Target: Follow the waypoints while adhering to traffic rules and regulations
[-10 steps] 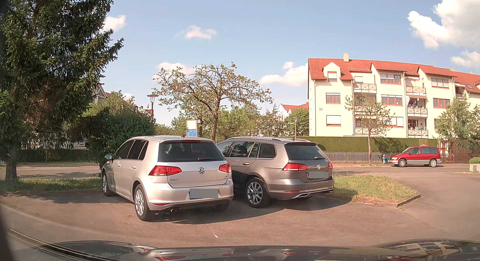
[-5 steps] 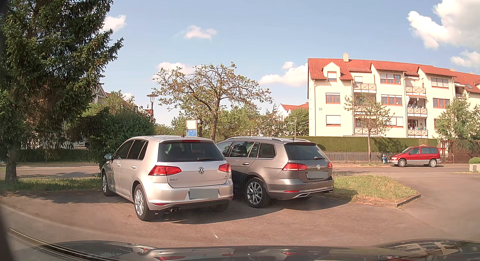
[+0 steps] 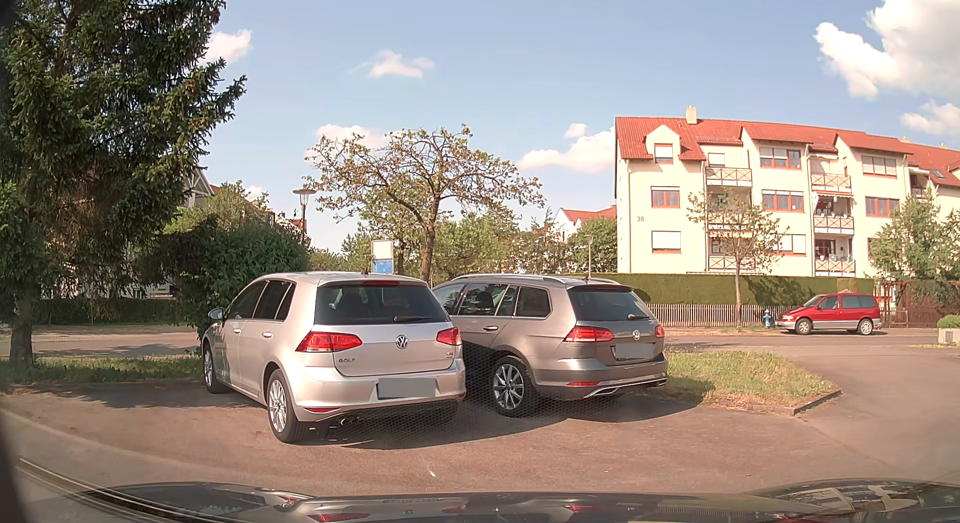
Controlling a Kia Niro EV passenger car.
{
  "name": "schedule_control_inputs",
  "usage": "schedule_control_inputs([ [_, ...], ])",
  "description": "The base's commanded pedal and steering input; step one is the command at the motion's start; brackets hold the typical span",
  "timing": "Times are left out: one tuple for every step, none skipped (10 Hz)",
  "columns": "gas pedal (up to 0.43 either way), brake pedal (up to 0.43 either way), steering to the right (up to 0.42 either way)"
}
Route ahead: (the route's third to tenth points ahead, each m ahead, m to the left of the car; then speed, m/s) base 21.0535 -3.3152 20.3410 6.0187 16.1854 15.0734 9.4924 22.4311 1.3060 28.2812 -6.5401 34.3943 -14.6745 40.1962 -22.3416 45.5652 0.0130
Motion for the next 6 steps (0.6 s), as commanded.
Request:
schedule_control_inputs([
  [0.000,0.018,0.269],
  [0.000,0.018,0.296],
  [0.000,0.018,0.335],
  [0.000,0.018,0.373],
  [0.000,0.055,0.413],
  [0.000,0.116,0.448],
])
